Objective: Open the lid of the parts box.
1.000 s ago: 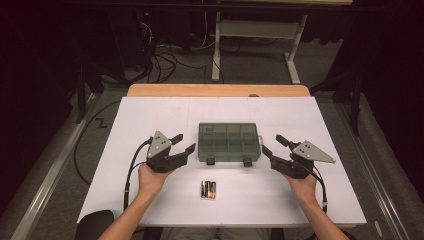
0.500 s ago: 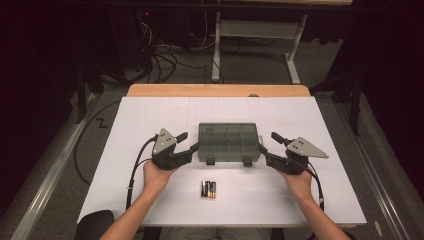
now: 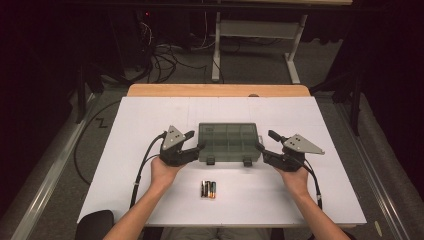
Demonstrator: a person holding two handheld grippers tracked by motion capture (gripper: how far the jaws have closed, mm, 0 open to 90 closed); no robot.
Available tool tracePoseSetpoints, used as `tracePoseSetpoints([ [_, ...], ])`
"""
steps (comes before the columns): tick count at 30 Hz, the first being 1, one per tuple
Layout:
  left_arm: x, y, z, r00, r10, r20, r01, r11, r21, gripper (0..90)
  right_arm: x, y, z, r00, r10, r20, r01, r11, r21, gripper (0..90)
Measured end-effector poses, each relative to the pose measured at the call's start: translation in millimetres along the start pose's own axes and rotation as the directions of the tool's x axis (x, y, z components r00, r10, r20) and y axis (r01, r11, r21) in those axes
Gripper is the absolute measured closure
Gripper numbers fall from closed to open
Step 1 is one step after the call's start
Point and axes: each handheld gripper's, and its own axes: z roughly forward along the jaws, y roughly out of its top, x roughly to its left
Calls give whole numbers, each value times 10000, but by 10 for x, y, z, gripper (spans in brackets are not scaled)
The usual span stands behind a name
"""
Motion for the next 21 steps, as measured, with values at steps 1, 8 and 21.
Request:
tracePoseSetpoints([
  [1, -15, 4, 31, 10000, -3, 46, 2, 10000, 21, 427, -7, -3, 11, 10000, 77, -8, -77, 10000, -8, 374],
  [8, -22, 39, 82, 9993, -311, 217, 294, 9968, 741, 448, -51, -2, -2, 9996, 280, 85, -282, 9993, 250, 396],
  [21, 7, 94, 51, 9985, -552, -22, 545, 9785, 1991, 444, -85, 59, -33, 9990, 433, 134, -448, 9884, 1452, 466],
])
